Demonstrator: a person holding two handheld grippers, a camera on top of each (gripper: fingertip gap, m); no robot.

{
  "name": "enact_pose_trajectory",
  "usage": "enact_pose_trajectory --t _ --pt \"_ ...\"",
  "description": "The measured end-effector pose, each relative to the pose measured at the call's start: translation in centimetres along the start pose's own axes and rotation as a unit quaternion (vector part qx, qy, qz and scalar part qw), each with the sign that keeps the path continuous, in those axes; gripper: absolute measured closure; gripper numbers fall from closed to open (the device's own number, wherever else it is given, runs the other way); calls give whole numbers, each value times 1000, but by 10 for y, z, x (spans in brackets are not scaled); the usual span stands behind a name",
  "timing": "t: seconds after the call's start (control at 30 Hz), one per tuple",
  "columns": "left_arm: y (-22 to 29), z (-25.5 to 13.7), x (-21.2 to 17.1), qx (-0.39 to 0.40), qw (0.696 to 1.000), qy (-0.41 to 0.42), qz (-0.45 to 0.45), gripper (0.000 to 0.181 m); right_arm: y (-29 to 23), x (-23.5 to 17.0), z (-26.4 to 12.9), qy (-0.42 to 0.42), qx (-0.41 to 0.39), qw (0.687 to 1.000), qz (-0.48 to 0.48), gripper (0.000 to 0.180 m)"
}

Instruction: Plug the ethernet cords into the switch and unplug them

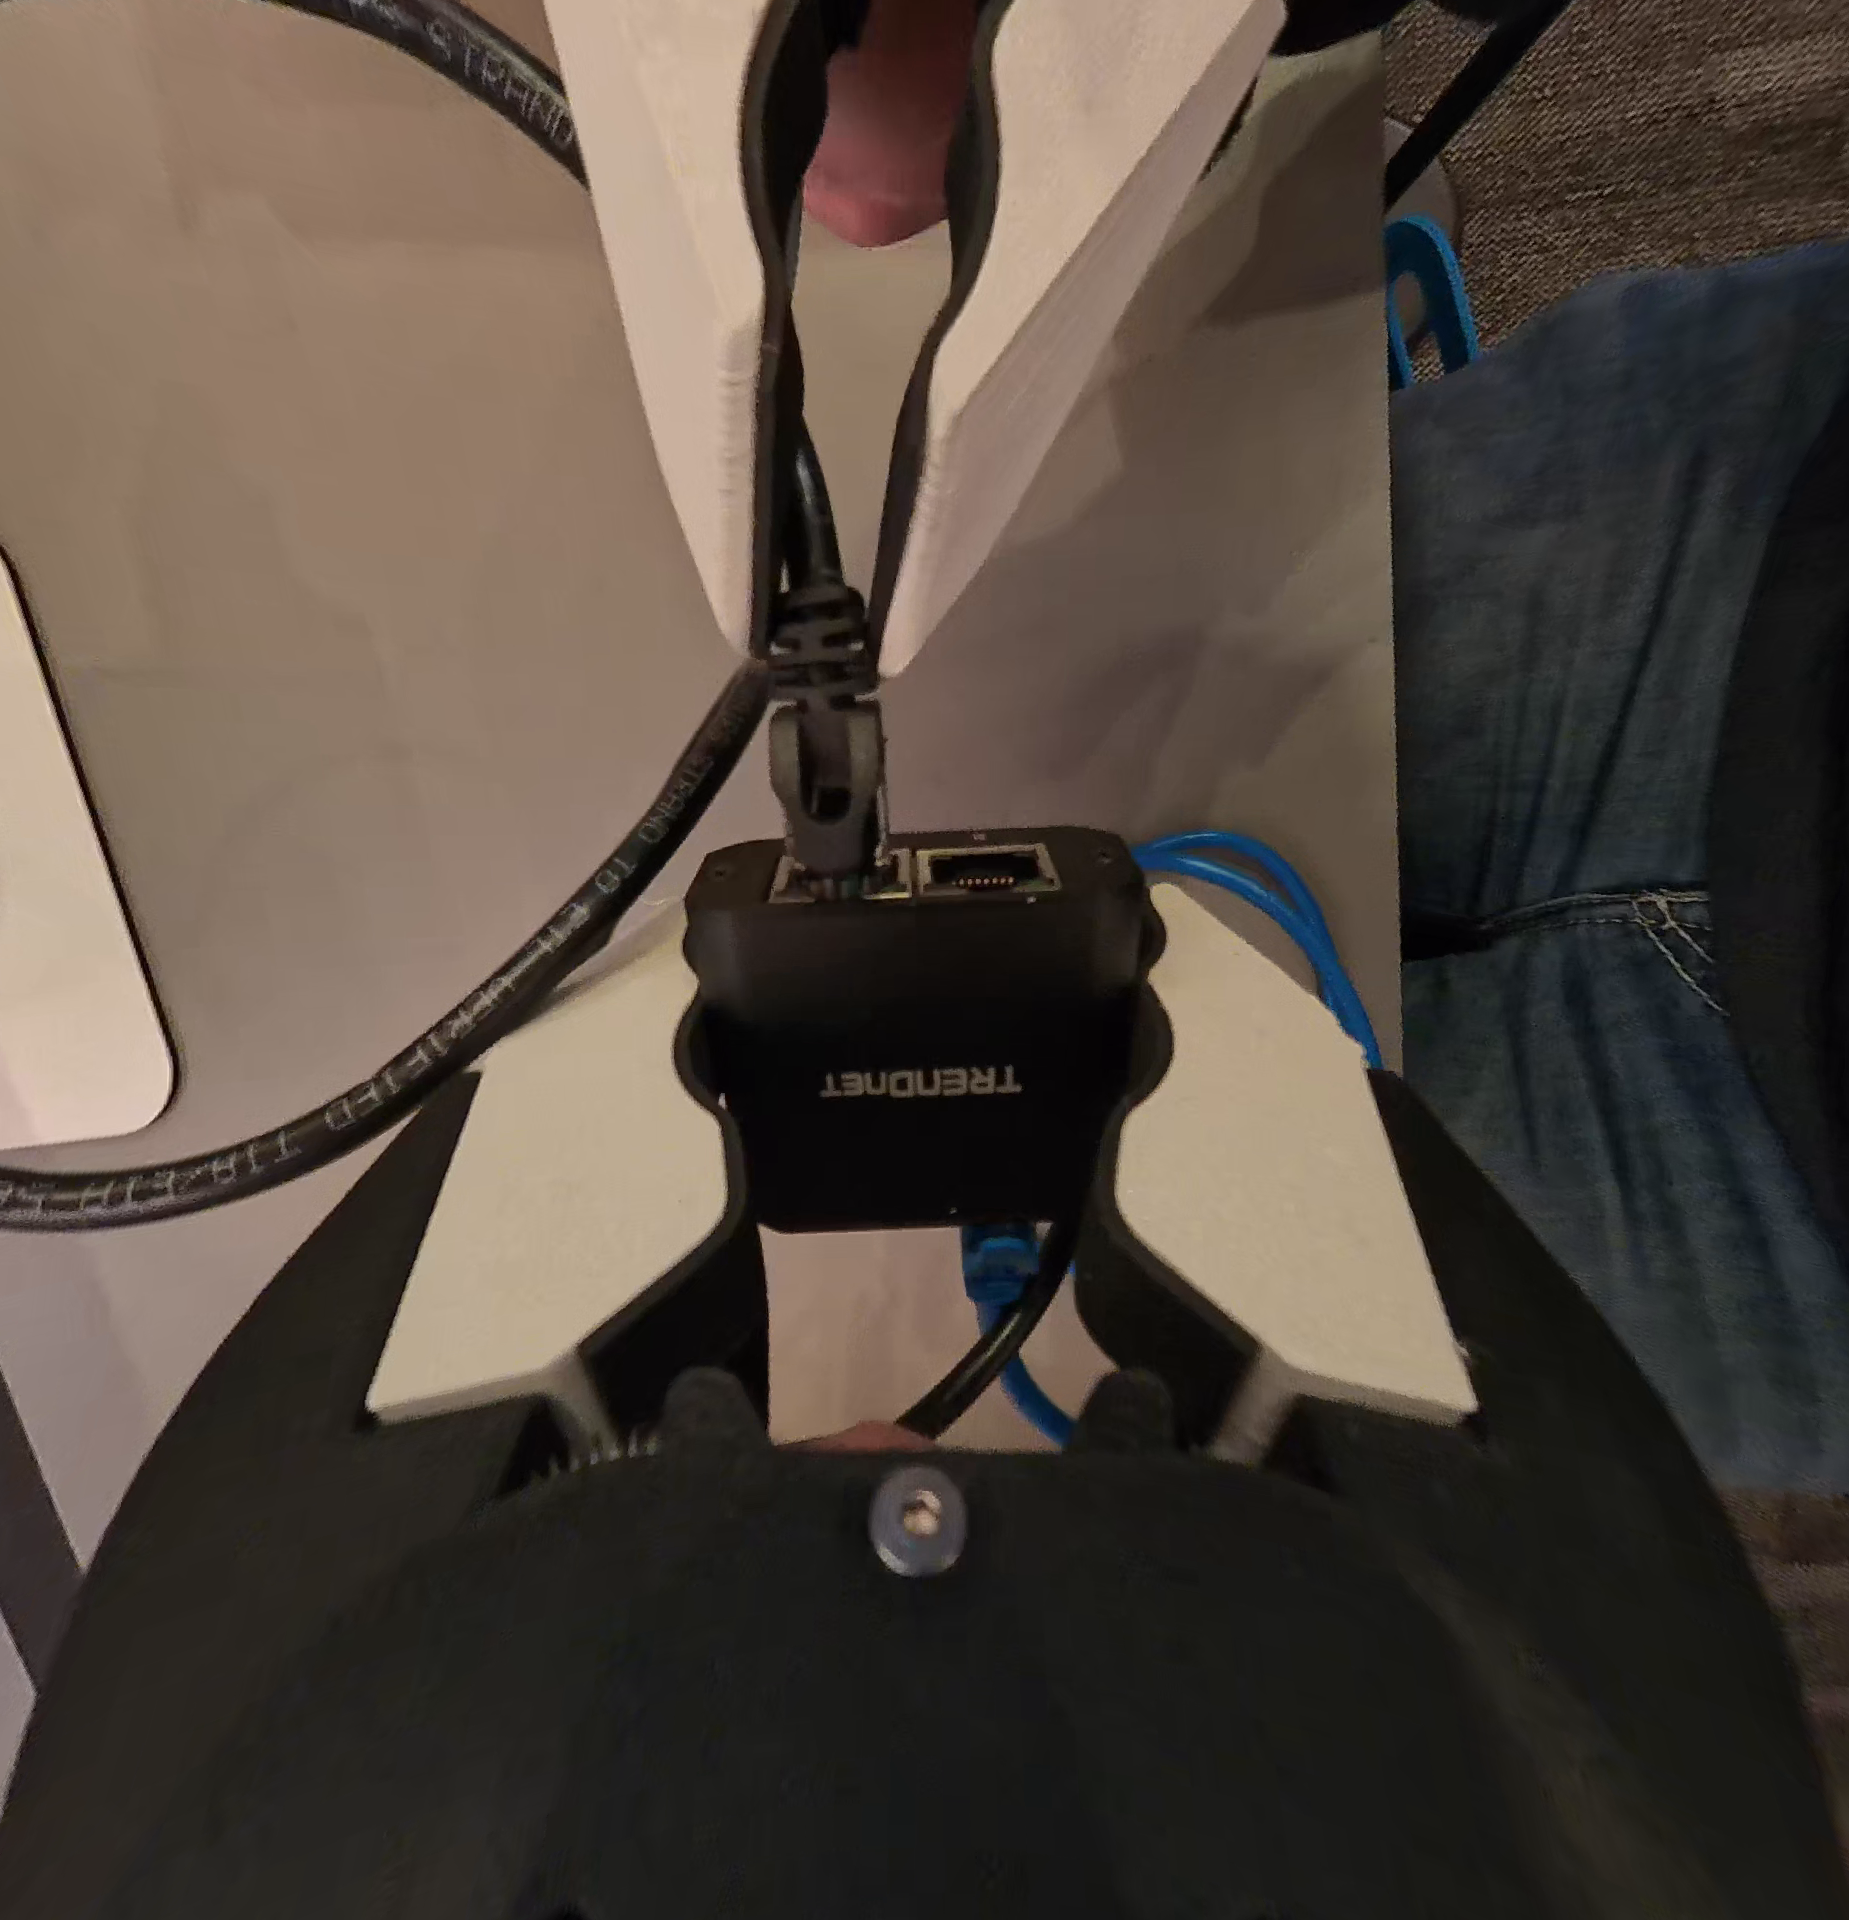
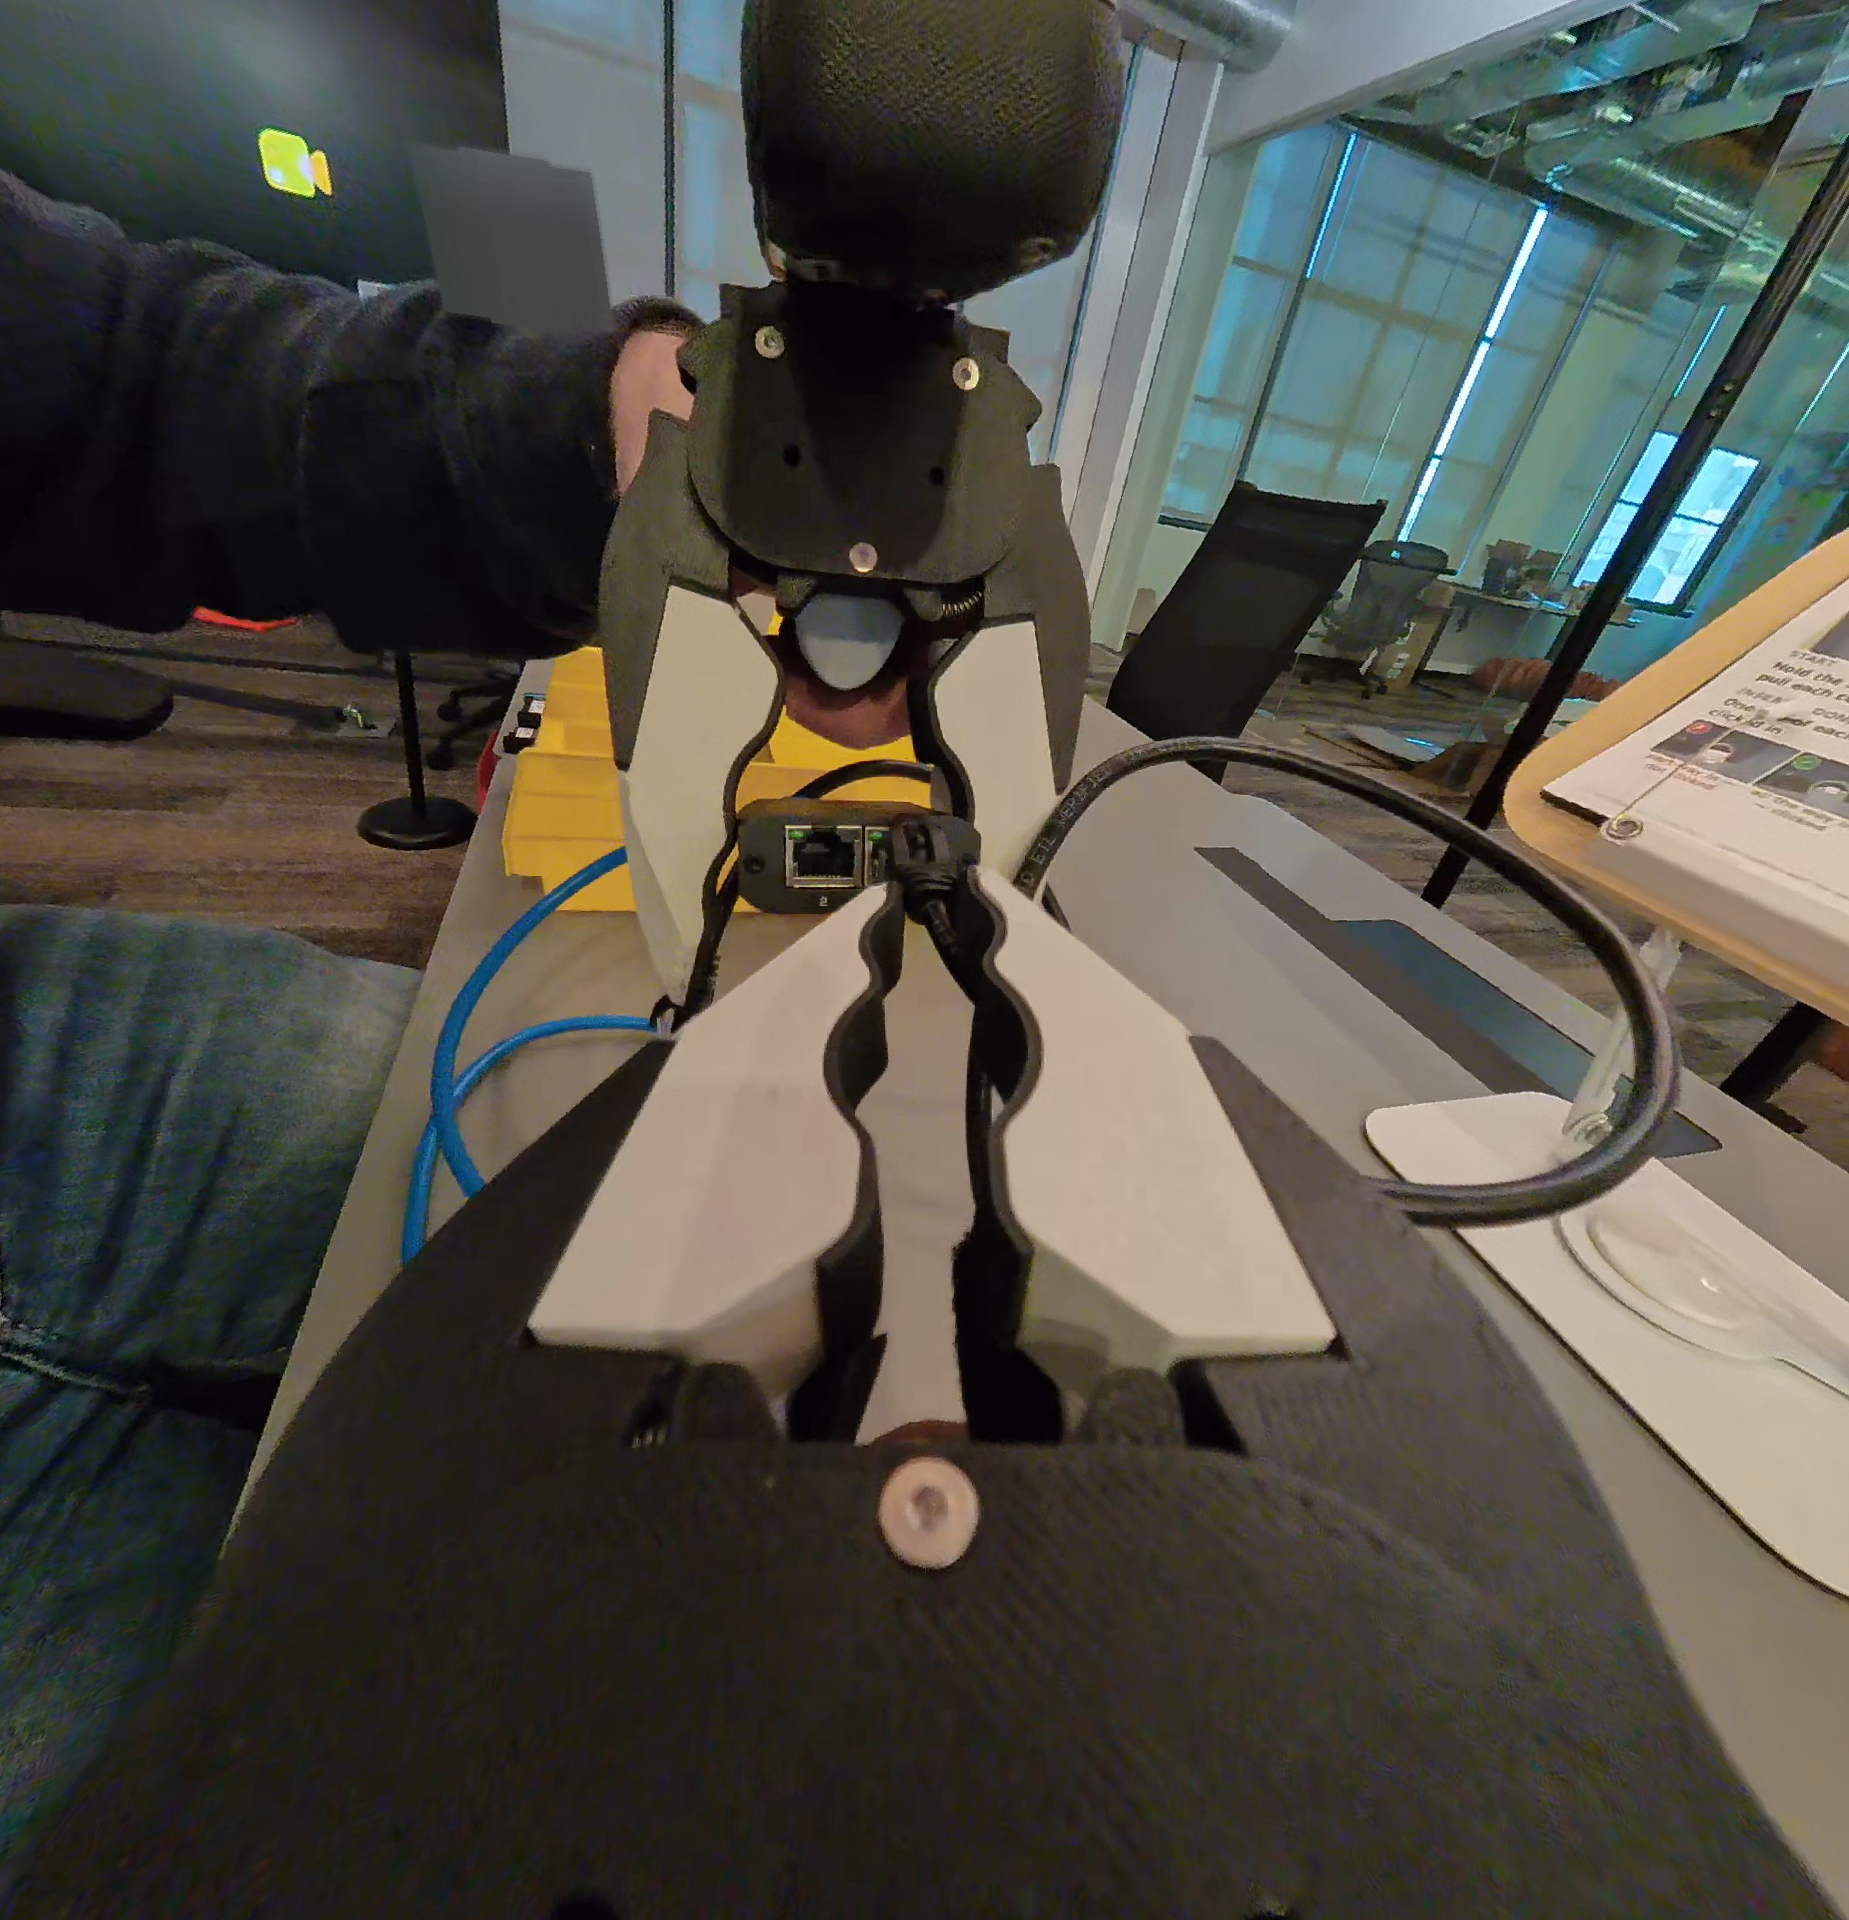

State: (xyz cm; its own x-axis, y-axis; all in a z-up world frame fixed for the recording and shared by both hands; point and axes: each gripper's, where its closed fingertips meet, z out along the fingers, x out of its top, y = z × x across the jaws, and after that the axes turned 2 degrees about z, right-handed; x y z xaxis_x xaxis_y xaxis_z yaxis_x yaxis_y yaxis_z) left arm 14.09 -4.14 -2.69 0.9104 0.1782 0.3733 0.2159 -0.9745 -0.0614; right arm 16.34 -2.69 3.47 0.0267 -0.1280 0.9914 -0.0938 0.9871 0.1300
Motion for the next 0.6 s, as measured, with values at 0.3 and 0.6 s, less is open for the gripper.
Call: enact_pose_trajectory --t 0.3,0.6 --pt "-1 8 4 29 999 -37 6 105 -3 -4 1 -6 -2 1000 -7 172" --pt "-13 15 2 116 990 -75 -6 106 2 -15 -3 -10 13 1000 -17 171"
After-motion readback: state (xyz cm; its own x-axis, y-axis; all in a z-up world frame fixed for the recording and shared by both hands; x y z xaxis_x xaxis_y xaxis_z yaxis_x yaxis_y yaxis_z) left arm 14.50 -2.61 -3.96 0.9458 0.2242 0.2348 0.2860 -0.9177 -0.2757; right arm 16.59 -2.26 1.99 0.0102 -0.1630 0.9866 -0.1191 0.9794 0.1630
